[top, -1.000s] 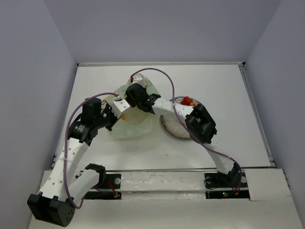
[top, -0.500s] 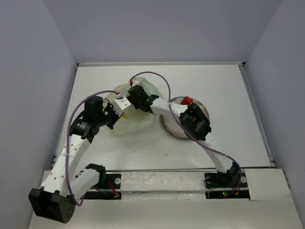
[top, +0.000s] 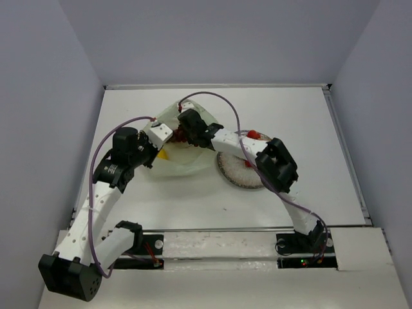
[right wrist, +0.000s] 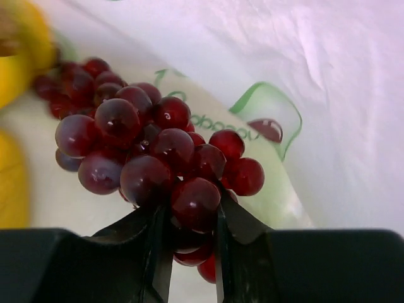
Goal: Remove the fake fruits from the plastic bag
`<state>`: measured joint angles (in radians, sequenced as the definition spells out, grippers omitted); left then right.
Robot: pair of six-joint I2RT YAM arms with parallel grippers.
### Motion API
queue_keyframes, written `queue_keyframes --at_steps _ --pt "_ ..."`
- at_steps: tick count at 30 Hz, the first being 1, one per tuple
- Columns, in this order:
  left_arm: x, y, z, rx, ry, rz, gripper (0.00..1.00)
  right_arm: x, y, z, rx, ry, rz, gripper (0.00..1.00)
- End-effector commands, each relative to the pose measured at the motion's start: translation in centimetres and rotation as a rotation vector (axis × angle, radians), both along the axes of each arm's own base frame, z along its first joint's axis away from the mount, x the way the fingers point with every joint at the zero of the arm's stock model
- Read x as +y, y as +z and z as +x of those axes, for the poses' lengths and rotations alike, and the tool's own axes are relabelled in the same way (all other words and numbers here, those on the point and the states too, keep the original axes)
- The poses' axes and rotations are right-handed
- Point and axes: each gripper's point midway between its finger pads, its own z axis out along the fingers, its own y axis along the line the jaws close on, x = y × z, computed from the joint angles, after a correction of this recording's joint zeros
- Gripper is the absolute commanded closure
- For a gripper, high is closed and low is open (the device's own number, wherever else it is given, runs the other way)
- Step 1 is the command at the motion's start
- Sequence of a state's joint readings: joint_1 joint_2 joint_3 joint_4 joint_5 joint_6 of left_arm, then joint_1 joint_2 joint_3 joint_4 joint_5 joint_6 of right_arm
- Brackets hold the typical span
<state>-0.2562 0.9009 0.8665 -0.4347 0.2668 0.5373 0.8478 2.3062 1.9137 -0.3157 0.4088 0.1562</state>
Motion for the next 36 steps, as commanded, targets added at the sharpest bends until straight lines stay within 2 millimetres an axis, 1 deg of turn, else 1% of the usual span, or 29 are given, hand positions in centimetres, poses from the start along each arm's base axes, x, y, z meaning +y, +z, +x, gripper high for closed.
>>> queue_keyframes --at_steps 1,3,4,6,7,8,9,11,12,14,16,17,18,19,20,21,22,24,25,26,27,28,29,30,31,32,34,35,36 --pt "1.0 4.1 2.3 -0.140 0.120 -0.039 0.93 3.2 10.9 -3.8 -0.045 0.152 0.249 0.92" --pt "0.9 4.7 2.5 -0.158 0.124 -0.049 0.93 3.4 12.0 -5.3 -0.038 0.198 0.269 0.98" --pt "0.9 4.8 2.6 -0.161 0.129 -0.053 0.93 3.2 14.1 -5.9 -0.055 0.216 0.301 0.99" --pt "1.0 5.1 2.6 -0.168 0.138 -0.060 0.93 4.1 16.4 -7.5 -0.052 0.281 0.357 0.99" --pt "1.3 5.3 2.7 -0.173 0.154 -0.058 0.93 4.1 17.5 -7.8 -0.058 0.296 0.380 0.99" --pt "1.4 5.3 2.7 -0.172 0.162 -0.055 0.94 4.2 19.7 -8.6 -0.066 0.325 0.428 0.99" --pt "1.8 5.5 2.8 -0.175 0.183 -0.046 0.94 4.4 21.2 -9.1 -0.075 0.348 0.458 0.99" --pt "2.2 5.7 3.0 -0.178 0.206 -0.033 0.94 4.8 23.1 -10.4 -0.070 0.414 0.504 0.99" --pt "2.5 5.4 3.1 -0.166 0.225 -0.025 0.95 5.0 24.8 -11.7 -0.067 0.474 0.540 0.99" --pt "3.0 5.5 3.3 -0.162 0.251 -0.008 0.97 4.9 26.6 -12.8 -0.072 0.520 0.580 0.99" --pt "3.2 5.3 3.1 -0.149 0.261 -0.003 0.99 4.1 29.2 -13.2 -0.108 0.503 0.619 0.99" --pt "3.2 5.2 3.1 -0.146 0.264 -0.004 0.99 3.2 30.4 -12.4 -0.149 0.446 0.621 0.99" --pt "3.3 5.0 3.0 -0.137 0.267 -0.004 0.99 2.0 32.2 -12.5 -0.187 0.413 0.641 0.99" --pt "3.3 5.0 2.9 -0.134 0.267 -0.003 0.99 1.5 32.3 -11.8 -0.207 0.364 0.633 0.99" --pt "3.2 4.9 2.8 -0.131 0.267 -0.007 0.99 -0.6 34.1 -11.3 -0.263 0.277 0.639 0.99" --pt "3.2 4.8 2.7 -0.128 0.267 -0.007 0.99 -1.8 34.9 -11.0 -0.281 0.235 0.648 0.99" --pt "3.3 4.5 2.6 -0.121 0.269 -0.004 1.00 -4.0 36.9 -10.9 -0.320 0.186 0.674 0.99" --pt "3.3 4.3 2.5 -0.115 0.267 0.002 1.00 -7.2 38.0 -10.1 -0.346 0.082 0.695 0.99" --pt "3.4 4.3 2.5 -0.114 0.267 0.005 0.99 -8.0 38.5 -10.4 -0.350 0.058 0.710 0.99" --pt "3.6 4.3 2.5 -0.119 0.269 0.016 1.00 -10.5 39.4 -10.4 -0.369 -0.010 0.712 0.99" --pt "3.5 4.1 2.5 -0.116 0.265 0.022 0.99 -11.3 39.1 -10.6 -0.367 -0.037 0.705 0.99" --pt "3.6 4.1 2.5 -0.117 0.263 0.026 0.99 -12.7 38.9 -10.4 -0.376 -0.080 0.689 0.99" --pt "3.6 4.1 2.5 -0.120 0.261 0.027 1.00 -14.9 38.5 -10.4 -0.387 -0.149 0.656 0.99" --pt "3.9 4.2 2.5 -0.127 0.270 0.040 1.00 -15.8 37.5 -10.4 -0.381 -0.183 0.624 0.99" --pt "4.2 4.2 2.5 -0.132 0.285 0.049 0.99 -16.9 34.9 -10.0 -0.355 -0.236 0.563 0.99" --pt "4.2 4.2 2.5 -0.134 0.286 0.051 0.99 -18.9 33.1 -9.6 -0.348 -0.315 0.503 0.99" --pt "4.3 4.3 2.6 -0.140 0.288 0.052 0.99 -21.1 30.7 -9.8 -0.311 -0.401 0.505 0.99" --pt "4.4 4.4 2.5 -0.142 0.290 0.054 0.99 -21.9 27.4 -9.8 -0.262 -0.432 0.468 0.99" --pt "4.5 4.4 2.5 -0.141 0.294 0.057 0.99 -23.0 26.9 -9.9 -0.251 -0.473 0.501 0.99"
